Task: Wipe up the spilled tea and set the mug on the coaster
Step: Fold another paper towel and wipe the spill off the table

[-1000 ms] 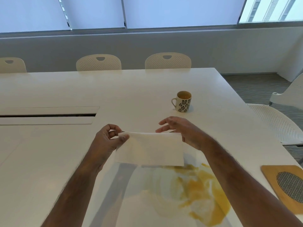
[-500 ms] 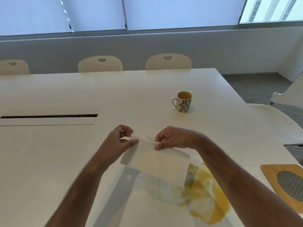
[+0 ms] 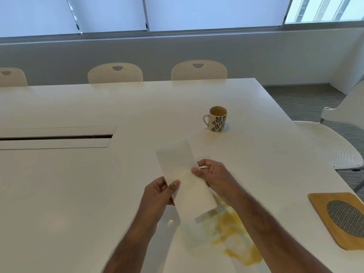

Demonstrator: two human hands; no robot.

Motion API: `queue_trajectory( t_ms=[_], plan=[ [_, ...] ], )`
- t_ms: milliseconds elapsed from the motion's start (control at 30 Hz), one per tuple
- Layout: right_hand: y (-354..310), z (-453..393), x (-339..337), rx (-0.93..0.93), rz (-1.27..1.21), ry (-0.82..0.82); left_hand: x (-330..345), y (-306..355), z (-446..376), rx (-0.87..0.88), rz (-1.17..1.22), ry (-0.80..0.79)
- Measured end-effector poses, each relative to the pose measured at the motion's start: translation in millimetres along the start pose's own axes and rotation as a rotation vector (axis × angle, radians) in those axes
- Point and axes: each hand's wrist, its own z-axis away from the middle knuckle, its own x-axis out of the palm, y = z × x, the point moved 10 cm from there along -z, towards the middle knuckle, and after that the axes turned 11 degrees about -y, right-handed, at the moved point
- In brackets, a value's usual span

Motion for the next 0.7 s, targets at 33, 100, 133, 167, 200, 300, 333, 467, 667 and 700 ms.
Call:
queue_trajectory(
  t_ms=[33, 100, 133, 167, 200, 300, 333, 467, 667, 700],
  plan=[
    [3, 3, 1, 0.006, -0.011, -0.011, -1, 1, 0, -0.003, -0.005, 0.020],
    [5, 7, 2, 0.010, -0.039, -0.035, -4, 4, 0, -0.008, -0.035, 0.046],
    [5, 9, 1, 0.006, -0.050, -0.050, -5, 6, -1, -0.008, -0.049, 0.050],
    [5, 11, 0, -0.001, -0.057, -0.067, -6, 7, -1, -0.006, -0.062, 0.054],
    [4, 12, -1, -0.009, -0.059, -0.081, -7, 10, -1, -0.003, -0.075, 0.061],
    [2, 16, -3, -0.024, -0.049, -0.092, -6, 11, -2, 0.004, -0.104, 0.037],
    [0, 17, -4, -0.028, -0.040, -0.086, -6, 11, -3, 0.005, -0.099, 0.028],
    [-11, 19, -5, -0.092, 0.102, -0.023, -2, 8, -3, 0.012, -0.027, -0.008],
    [-24, 26, -11, -0.181, 0.241, 0.062, 7, -20, 3, -0.210, 0.238, 0.000],
    [-25, 26, -13, -0.201, 0.259, 0.071, 10, -25, 4, -0.243, 0.280, -0.023]
  ],
)
